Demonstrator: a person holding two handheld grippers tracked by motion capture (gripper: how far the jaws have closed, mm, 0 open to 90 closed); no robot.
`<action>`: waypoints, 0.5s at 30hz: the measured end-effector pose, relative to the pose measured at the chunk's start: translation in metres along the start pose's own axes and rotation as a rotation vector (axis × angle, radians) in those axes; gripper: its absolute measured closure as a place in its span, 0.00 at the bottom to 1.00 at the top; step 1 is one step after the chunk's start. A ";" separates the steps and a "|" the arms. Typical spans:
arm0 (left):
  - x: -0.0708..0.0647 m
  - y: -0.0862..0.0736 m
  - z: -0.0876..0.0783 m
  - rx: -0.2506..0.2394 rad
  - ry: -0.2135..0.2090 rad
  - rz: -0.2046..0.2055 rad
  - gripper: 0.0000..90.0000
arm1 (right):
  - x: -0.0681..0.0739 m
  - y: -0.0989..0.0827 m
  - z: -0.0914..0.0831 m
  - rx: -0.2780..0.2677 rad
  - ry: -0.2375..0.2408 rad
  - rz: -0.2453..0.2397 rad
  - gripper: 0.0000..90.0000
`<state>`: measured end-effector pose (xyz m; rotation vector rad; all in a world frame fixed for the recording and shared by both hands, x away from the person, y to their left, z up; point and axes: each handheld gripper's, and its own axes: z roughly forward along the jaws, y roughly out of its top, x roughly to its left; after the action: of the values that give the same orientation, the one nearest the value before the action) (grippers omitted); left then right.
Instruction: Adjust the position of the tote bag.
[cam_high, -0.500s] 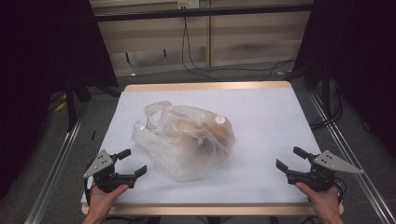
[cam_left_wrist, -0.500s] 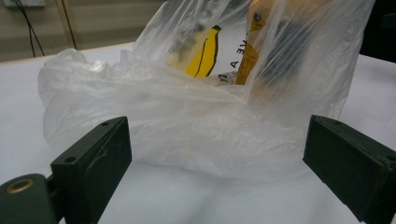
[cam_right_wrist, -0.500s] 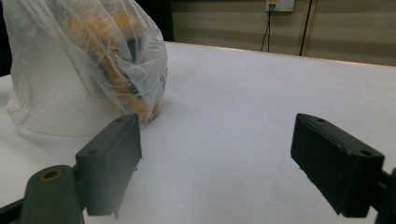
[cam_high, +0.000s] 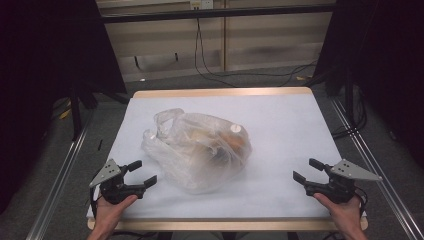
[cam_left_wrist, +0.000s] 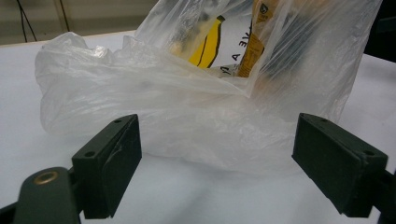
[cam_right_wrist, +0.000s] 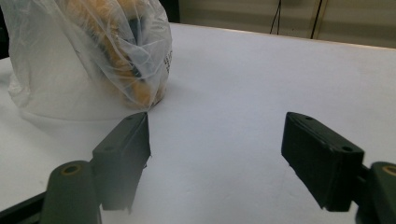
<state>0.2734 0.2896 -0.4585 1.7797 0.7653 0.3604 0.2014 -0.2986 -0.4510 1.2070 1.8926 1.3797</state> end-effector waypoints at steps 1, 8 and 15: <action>0.000 0.000 -0.001 -0.004 0.002 0.003 0.20 | 0.000 0.000 0.000 0.002 0.005 0.001 0.28; -0.006 0.004 0.000 -0.002 -0.032 0.027 0.33 | 0.003 0.002 0.005 0.021 0.028 0.001 0.29; -0.013 0.009 0.001 0.001 -0.079 0.033 0.38 | 0.007 0.004 0.007 0.031 0.057 -0.010 0.32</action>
<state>0.2672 0.2788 -0.4491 1.7982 0.6811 0.3092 0.2049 -0.2884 -0.4492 1.1829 1.9630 1.3984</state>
